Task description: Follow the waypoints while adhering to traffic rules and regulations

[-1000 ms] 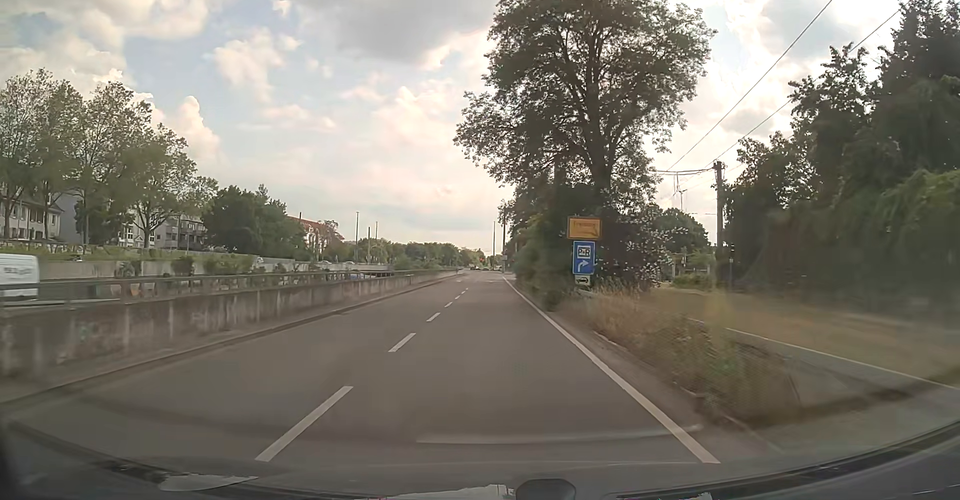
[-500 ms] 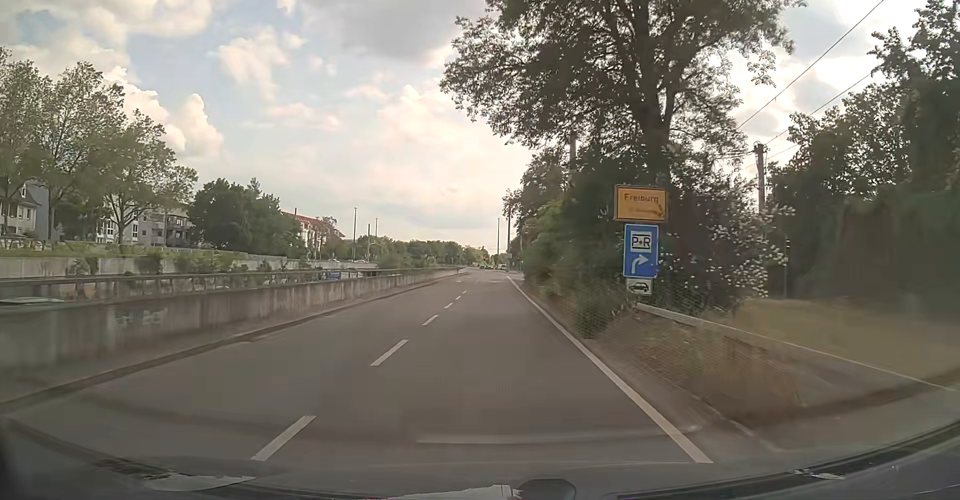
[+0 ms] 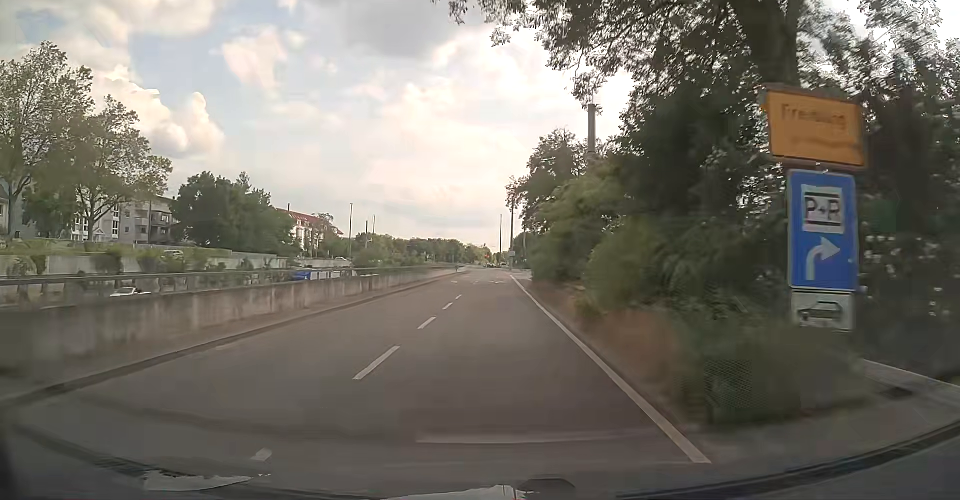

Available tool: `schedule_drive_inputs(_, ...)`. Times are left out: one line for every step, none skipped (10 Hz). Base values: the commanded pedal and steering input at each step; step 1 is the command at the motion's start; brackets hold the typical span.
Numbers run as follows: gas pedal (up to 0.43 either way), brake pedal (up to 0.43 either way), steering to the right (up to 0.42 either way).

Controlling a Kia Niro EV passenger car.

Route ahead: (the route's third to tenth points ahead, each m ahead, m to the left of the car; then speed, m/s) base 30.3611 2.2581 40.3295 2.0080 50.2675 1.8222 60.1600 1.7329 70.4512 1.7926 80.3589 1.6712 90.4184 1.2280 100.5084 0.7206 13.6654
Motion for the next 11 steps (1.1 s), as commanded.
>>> schedule_drive_inputs(0.0, 0.201, 0.002)
schedule_drive_inputs(0.0, 0.183, 0.002)
schedule_drive_inputs(0.0, 0.146, 0.002)
schedule_drive_inputs(0.0, 0.122, 0.002)
schedule_drive_inputs(0.0, 0.098, 0.001)
schedule_drive_inputs(0.0, 0.091, 0.001)
schedule_drive_inputs(0.0, 0.085, 0.0)
schedule_drive_inputs(0.0, 0.061, 0.0)
schedule_drive_inputs(0.0, 0.0, 0.0)
schedule_drive_inputs(0.0, 0.0, 0.0)
schedule_drive_inputs(0.0, 0.0, 0.0)
